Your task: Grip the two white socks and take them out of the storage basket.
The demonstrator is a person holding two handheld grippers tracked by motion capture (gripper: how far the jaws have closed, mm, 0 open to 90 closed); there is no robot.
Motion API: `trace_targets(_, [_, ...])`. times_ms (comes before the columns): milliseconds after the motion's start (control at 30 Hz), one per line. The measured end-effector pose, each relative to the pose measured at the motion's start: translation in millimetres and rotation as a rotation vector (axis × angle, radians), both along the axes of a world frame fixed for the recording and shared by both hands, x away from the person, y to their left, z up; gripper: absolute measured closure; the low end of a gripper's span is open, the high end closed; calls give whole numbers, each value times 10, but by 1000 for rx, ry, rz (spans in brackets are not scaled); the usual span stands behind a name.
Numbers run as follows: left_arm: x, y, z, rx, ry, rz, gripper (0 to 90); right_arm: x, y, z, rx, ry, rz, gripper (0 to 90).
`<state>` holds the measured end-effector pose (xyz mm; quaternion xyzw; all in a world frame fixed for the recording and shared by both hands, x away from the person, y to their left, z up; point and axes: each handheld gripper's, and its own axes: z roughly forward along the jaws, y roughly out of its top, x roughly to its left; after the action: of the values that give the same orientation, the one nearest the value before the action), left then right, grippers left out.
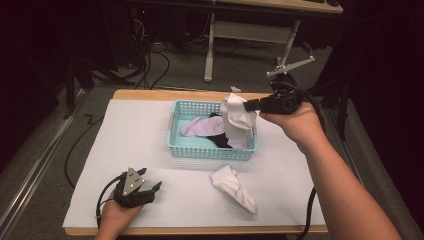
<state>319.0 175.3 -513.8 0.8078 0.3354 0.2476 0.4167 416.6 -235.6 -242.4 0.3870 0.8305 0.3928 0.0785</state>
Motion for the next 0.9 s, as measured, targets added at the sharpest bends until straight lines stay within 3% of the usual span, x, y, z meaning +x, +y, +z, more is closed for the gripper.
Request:
trace_targets(333, [-1,-5,-1,3,-1,4,303,-368,-53,91,22,-39,31,869])
trace_targets(900, [-3,-3,-4,-4,-9,13,302,-840,-105,-189,35,-32,69,869])
